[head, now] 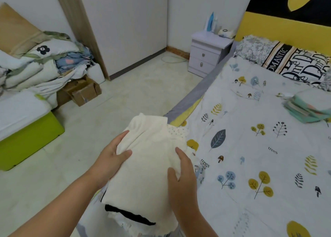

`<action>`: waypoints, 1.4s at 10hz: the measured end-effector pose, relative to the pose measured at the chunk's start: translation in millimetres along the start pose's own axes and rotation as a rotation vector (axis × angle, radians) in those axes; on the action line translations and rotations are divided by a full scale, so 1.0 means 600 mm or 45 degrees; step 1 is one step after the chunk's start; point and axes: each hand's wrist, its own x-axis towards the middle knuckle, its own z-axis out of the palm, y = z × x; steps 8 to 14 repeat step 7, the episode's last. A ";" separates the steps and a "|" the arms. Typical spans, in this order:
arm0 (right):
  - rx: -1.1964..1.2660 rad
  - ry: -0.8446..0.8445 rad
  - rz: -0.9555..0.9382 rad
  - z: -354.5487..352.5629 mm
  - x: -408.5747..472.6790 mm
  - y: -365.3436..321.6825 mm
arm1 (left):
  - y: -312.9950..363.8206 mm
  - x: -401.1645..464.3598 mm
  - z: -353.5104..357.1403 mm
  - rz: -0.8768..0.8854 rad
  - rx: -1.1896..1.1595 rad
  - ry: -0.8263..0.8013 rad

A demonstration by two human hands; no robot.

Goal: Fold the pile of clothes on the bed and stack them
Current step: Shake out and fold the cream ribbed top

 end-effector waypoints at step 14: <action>-0.615 -0.370 0.223 -0.064 0.005 -0.028 | 0.080 -0.010 0.009 -0.007 1.040 0.050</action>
